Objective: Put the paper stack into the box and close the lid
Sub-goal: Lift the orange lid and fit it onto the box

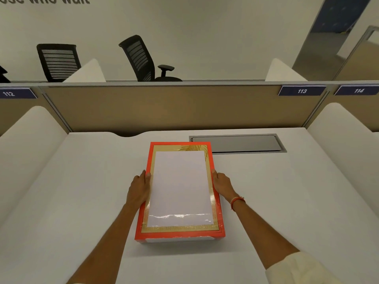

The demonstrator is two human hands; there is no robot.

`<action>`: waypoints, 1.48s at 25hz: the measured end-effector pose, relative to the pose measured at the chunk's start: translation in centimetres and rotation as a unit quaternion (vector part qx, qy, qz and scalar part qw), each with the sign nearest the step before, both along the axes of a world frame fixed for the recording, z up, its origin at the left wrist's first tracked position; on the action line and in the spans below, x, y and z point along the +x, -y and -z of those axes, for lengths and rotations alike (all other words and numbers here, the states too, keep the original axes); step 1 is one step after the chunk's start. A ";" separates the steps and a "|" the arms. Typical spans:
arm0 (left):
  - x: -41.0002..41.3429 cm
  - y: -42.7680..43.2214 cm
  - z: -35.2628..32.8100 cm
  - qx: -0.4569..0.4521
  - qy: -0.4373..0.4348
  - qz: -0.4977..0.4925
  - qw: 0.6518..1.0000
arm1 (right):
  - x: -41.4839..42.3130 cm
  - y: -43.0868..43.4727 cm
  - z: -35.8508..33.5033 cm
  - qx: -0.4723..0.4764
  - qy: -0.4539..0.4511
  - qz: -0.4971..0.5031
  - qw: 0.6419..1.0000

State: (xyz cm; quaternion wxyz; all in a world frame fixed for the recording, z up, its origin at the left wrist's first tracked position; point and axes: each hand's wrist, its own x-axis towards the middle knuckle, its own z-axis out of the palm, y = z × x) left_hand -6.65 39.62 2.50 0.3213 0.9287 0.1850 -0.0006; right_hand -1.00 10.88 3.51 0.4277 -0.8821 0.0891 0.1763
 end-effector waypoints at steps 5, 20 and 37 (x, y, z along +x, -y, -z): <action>0.4 0.2 0.3 0.009 0.001 -0.001 1.000 | 0.2 -0.1 0.6 -0.006 -0.001 0.010 1.000; 0.4 2.3 1.3 0.217 0.054 0.093 0.970 | -1.2 -2.7 2.5 -0.218 0.232 -0.140 0.938; -0.5 3.0 4.7 0.210 0.008 0.143 0.967 | -2.3 -3.6 5.7 -0.289 0.200 -0.174 0.920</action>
